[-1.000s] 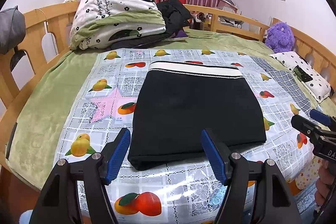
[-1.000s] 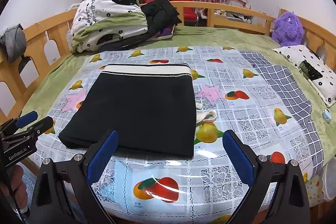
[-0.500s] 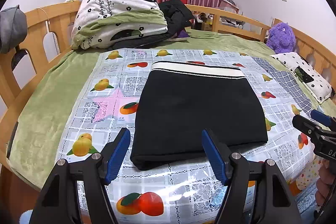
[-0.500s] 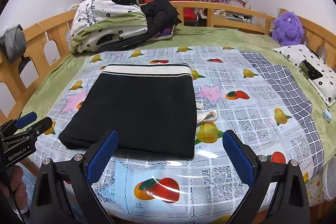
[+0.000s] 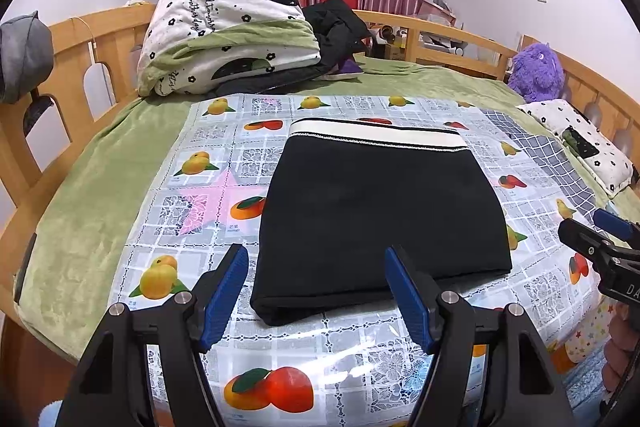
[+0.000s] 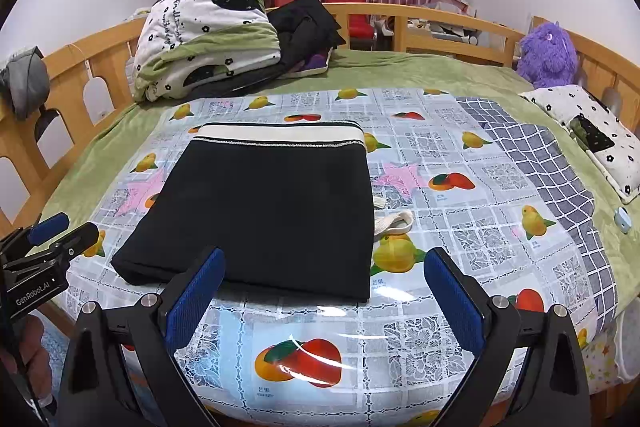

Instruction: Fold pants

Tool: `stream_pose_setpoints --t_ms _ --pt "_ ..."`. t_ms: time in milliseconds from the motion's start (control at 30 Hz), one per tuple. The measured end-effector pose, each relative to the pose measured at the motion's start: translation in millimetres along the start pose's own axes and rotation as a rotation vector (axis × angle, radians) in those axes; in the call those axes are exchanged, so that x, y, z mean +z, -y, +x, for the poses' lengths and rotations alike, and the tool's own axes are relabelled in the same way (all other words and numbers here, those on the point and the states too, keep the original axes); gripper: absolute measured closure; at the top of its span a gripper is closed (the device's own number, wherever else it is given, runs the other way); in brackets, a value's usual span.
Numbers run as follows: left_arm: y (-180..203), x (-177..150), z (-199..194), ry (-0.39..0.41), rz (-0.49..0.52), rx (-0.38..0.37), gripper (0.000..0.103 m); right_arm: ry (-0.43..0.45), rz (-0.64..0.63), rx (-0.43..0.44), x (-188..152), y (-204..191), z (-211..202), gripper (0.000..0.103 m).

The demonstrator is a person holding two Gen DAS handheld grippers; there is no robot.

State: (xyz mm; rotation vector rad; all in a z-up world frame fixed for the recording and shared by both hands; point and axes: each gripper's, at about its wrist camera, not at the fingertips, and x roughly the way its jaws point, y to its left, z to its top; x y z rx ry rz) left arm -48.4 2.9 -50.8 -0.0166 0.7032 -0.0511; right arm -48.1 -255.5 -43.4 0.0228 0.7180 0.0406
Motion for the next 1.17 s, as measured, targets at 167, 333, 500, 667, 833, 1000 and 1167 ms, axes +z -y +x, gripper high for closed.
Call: stream_pose_setpoints --t_ms 167,333,500,667,833,1000,1167 --pt "-0.2 0.2 -0.3 0.002 -0.001 -0.001 0.034 0.001 0.0 0.0 0.1 0.1 0.1 0.005" --pt "0.2 0.9 -1.0 0.004 0.001 -0.001 0.034 0.001 0.0 -0.001 0.0 0.1 0.0 0.005" --pt "-0.2 0.9 -1.7 0.005 -0.001 0.0 0.034 0.0 0.002 0.0 -0.3 0.3 0.1 0.005" --pt "-0.7 1.5 -1.9 0.006 0.0 -0.001 0.034 0.001 0.001 0.0 -0.3 0.7 0.2 0.005" --pt "-0.9 2.0 -2.8 0.009 -0.001 -0.001 0.034 -0.001 0.001 0.0 -0.2 0.5 0.6 0.005" --pt "-2.0 2.4 -4.7 0.013 -0.006 -0.001 0.034 -0.001 0.002 -0.002 -1.1 -0.3 0.5 0.005" --pt "-2.5 3.5 -5.8 0.017 -0.006 -0.005 0.034 0.0 0.004 -0.003 -1.2 -0.9 0.2 0.005"
